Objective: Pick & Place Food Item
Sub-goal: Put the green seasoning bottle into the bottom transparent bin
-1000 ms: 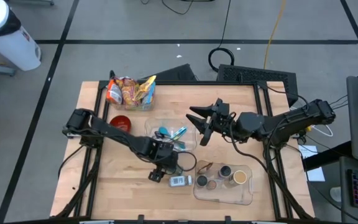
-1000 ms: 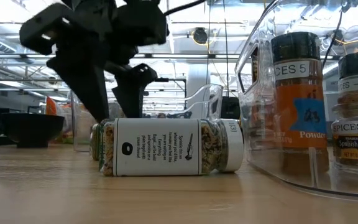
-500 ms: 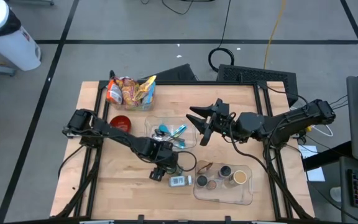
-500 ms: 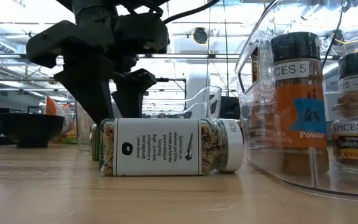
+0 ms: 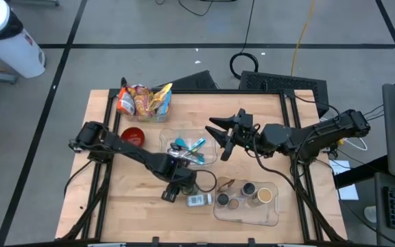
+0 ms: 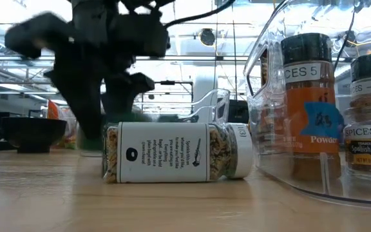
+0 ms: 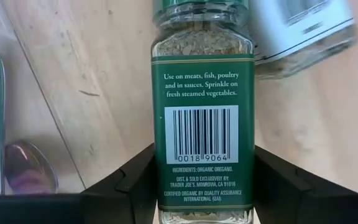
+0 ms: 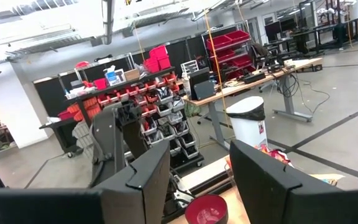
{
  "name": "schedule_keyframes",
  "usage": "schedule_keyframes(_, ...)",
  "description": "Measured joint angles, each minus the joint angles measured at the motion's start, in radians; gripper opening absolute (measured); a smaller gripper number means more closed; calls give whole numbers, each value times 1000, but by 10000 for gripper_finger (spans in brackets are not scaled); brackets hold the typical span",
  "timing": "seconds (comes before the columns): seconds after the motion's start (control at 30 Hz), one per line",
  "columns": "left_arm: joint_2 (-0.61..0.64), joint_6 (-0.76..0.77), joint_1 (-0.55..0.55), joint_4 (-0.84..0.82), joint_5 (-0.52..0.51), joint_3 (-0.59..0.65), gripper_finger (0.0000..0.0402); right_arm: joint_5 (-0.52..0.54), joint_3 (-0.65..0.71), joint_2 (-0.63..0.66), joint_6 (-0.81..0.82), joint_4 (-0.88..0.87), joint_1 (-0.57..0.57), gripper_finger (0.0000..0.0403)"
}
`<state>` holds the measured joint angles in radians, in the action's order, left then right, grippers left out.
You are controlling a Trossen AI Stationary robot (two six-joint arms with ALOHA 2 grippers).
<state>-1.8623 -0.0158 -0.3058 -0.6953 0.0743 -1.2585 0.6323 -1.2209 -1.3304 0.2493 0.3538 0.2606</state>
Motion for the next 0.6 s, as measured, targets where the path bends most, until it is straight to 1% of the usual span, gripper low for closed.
schedule_keyframes(0.13,20,11,-8,-102,74,-88,205,0,0,0,0,0,0,160)
schedule_keyframes(0.23,41,-3,-19,-188,80,-174,205,0,0,0,-1,1,0,160)
schedule_keyframes(0.3,67,-22,-27,-235,66,-222,205,0,0,-1,-3,5,0,160)
schedule_keyframes(0.43,141,-26,-20,-241,59,-288,205,-2,0,-1,-19,17,0,160)
schedule_keyframes(0.6,269,18,35,-224,58,-304,205,-3,0,-1,-50,15,9,160)
